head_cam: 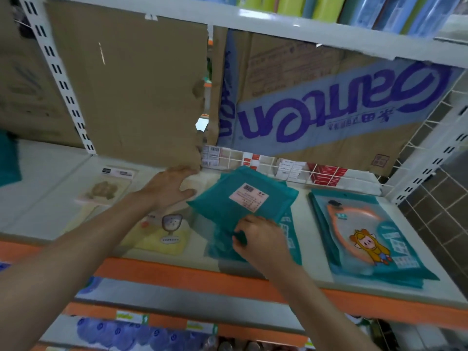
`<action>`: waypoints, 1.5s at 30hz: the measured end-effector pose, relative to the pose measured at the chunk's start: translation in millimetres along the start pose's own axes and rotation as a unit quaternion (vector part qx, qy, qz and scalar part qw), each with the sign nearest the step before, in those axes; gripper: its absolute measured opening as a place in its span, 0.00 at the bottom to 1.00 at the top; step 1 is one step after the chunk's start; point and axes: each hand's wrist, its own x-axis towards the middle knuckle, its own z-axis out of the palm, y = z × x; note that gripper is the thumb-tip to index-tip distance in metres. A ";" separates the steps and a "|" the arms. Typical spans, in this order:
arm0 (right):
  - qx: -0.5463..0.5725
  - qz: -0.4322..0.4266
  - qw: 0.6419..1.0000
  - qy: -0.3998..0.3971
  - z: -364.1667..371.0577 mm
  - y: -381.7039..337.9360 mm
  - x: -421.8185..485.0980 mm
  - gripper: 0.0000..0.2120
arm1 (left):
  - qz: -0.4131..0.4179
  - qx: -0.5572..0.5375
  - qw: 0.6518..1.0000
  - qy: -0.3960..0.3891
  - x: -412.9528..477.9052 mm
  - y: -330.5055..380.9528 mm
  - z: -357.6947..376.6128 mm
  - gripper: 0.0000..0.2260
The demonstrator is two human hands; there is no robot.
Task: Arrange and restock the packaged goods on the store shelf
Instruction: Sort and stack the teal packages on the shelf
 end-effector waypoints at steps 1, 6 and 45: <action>-0.005 0.009 1.000 0.019 -1.5 -1.5 1.5 0.04 | 0.000 -0.013 1.000 0.002 0.6 -1.0 -1.2 0.24; -0.017 0.013 0.996 0.086 -26.5 10.8 16.7 0.06 | 0.003 -0.071 0.997 0.043 3.9 -3.2 -11.5 0.17; 0.203 0.041 0.942 0.264 -170.3 106.2 88.2 0.08 | 0.163 -0.469 0.864 0.084 67.1 97.3 -67.5 0.11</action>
